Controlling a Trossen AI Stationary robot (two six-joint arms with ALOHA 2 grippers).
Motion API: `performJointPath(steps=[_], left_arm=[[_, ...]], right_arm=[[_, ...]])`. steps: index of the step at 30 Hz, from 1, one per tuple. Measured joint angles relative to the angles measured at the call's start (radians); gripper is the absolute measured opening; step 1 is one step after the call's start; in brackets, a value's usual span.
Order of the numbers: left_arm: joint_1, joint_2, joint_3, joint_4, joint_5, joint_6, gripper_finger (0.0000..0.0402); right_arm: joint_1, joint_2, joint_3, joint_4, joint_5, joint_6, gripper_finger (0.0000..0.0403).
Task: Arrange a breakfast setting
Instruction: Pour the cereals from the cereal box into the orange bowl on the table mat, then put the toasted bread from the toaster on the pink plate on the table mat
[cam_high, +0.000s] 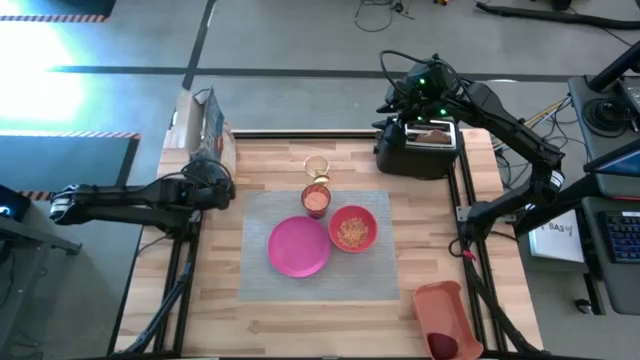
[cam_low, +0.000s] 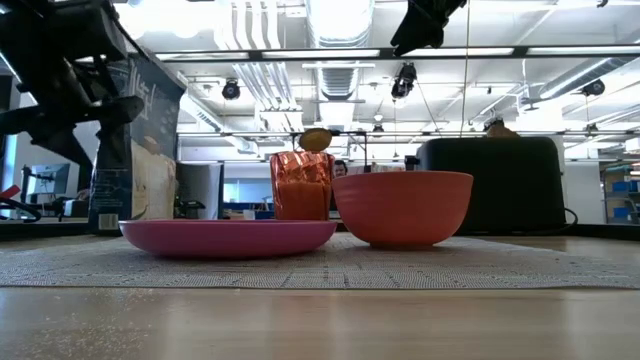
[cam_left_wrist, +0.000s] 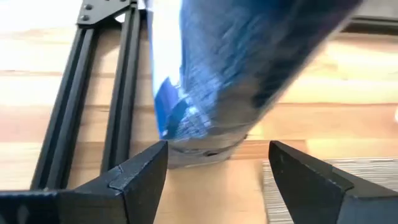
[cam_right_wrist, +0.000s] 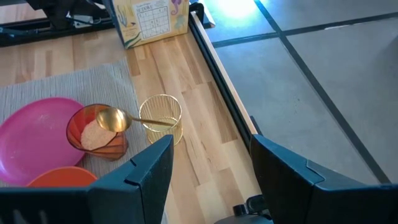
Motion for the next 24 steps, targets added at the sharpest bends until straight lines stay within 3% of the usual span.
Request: performJointPath(steps=[9, 17, 24], left_arm=[[0.000, 0.007, 0.019, 0.037, 0.053, 0.068, 0.0262], [-0.005, 0.007, 0.020, 0.067, 0.271, 0.087, 0.0263], [-0.068, 0.007, 0.016, 0.303, 0.271, 0.258, 0.0263]], right_arm=[[0.000, 0.000, 0.000, 0.000, 0.000, -0.001, 0.0203], [0.000, 0.000, 0.000, 0.000, 0.000, 0.000, 0.0203], [0.000, 0.000, 0.000, 0.000, 0.000, 0.000, 0.0203]])
